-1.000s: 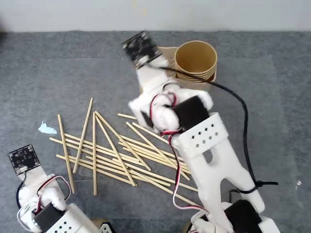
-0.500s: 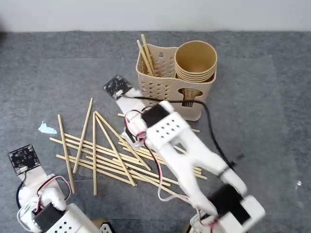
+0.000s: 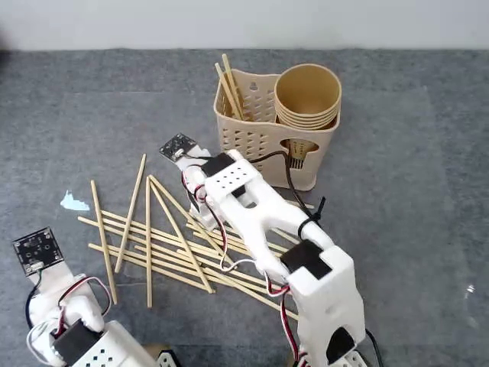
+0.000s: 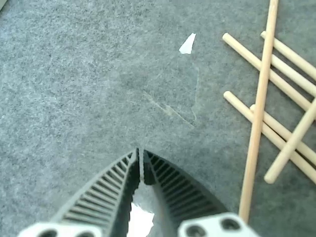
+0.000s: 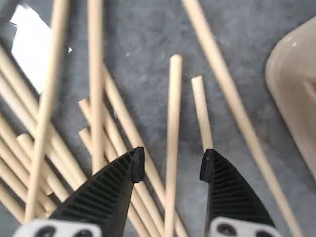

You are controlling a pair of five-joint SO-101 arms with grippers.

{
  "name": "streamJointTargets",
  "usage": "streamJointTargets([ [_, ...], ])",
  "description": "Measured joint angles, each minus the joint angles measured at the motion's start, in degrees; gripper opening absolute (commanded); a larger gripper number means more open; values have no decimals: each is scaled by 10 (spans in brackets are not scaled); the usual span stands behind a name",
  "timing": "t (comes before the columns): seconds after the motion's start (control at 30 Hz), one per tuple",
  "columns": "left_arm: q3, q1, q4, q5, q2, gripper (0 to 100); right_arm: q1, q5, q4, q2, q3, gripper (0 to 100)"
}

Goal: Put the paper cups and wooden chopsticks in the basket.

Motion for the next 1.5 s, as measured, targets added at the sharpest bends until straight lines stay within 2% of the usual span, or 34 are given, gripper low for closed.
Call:
streamJointTargets([
  [0.37,0,0,0,0,0,15,14,33,-3,40,-27,182],
  [0.53,0,0,0,0,0,15,17,33,-4,47,-36,8],
  [0.9,0,0,0,0,0,15,-4,33,32,48,-51,8],
  [1.23,0,0,0,0,0,15,-15,67,127,-123,-50,8],
  [1.5,0,0,0,0,0,15,-25,67,154,-309,-50,8],
])
